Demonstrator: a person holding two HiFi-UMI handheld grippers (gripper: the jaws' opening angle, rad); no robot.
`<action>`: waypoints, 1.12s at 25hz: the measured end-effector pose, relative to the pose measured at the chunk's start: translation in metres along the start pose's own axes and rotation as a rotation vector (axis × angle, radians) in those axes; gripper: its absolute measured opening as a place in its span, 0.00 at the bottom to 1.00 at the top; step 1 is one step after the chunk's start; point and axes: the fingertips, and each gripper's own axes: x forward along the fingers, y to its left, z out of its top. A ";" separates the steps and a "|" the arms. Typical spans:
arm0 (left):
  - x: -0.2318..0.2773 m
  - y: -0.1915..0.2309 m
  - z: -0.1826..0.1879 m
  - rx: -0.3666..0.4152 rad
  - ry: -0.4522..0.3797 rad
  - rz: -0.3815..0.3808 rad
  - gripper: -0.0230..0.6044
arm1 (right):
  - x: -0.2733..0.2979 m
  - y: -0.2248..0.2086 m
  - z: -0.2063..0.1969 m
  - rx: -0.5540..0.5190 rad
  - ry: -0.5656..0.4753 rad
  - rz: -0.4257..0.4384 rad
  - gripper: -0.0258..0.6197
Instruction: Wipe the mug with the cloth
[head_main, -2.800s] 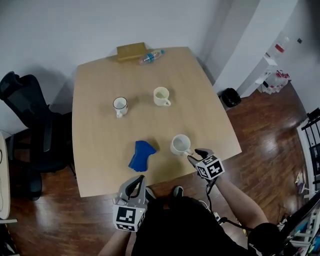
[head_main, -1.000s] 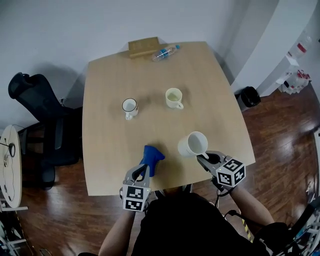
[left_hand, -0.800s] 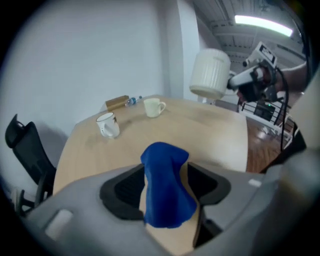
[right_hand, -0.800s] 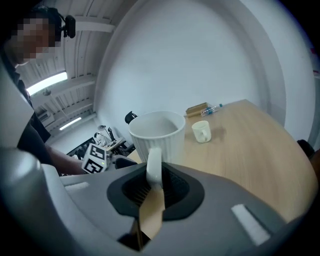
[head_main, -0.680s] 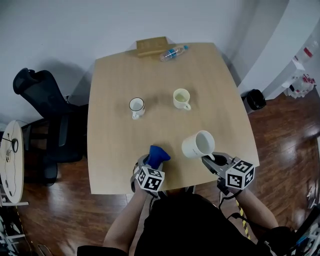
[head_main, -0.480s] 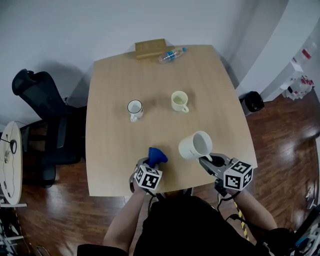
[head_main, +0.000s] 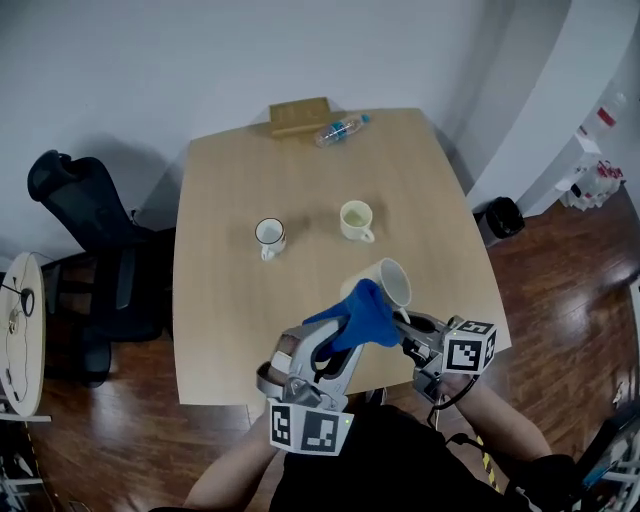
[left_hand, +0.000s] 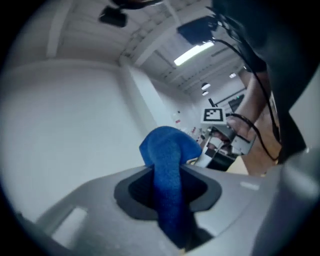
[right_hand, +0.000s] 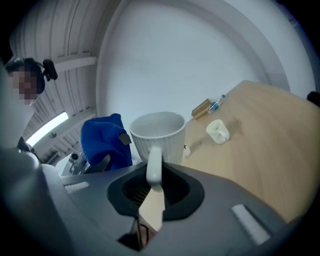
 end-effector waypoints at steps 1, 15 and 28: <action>0.005 -0.008 0.007 0.109 0.001 0.017 0.22 | 0.004 0.004 0.002 0.038 -0.010 0.017 0.10; 0.016 0.001 0.034 0.146 -0.028 -0.058 0.22 | 0.011 0.045 0.027 -0.040 -0.094 0.146 0.10; -0.003 0.078 0.036 -0.640 -0.064 -0.675 0.22 | -0.036 0.129 -0.002 -0.520 0.028 0.380 0.10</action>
